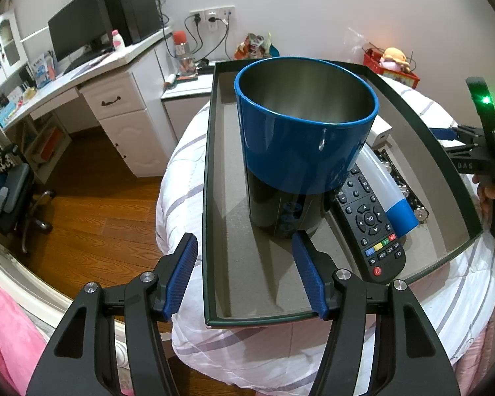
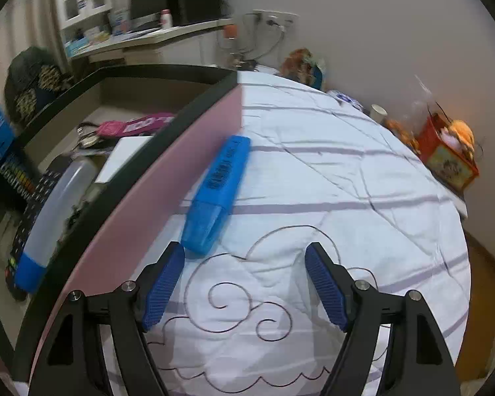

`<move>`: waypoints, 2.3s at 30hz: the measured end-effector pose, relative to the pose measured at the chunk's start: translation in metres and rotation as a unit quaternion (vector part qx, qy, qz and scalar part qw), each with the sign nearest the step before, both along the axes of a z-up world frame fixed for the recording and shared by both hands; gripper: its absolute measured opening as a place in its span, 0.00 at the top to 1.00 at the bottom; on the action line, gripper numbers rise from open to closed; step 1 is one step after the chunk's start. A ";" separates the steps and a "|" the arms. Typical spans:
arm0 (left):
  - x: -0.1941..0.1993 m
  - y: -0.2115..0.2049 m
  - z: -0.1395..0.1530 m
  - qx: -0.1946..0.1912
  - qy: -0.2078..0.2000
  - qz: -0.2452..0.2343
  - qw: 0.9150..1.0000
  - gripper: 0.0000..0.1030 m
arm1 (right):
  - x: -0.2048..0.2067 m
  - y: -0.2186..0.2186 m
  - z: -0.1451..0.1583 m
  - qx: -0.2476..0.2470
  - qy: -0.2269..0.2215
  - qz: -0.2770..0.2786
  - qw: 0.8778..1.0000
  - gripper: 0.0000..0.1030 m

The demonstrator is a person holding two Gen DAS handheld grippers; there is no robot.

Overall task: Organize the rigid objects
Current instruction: 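Open the right gripper and move it over the blue highlighter, then close the right gripper on the blue highlighter and lift it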

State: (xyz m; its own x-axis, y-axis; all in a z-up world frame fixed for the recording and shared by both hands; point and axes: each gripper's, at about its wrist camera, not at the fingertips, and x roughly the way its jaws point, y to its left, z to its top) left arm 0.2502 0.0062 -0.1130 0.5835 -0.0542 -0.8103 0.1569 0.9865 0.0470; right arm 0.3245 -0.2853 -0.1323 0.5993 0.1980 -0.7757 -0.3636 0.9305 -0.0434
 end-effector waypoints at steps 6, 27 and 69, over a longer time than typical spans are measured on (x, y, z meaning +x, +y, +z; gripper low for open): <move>0.000 0.000 0.000 0.001 0.000 0.000 1.000 0.41 | 0.010 0.007 0.000 -0.004 -0.005 0.025 1.000 0.25; 0.001 -0.004 -0.003 0.009 -0.002 -0.003 1.000 0.41 | 0.043 0.007 0.000 0.024 0.002 0.033 0.999 0.62; 0.003 -0.001 -0.002 -0.002 0.001 -0.002 1.000 0.41 | -0.036 -0.005 -0.001 -0.002 -0.012 -0.087 0.996 0.75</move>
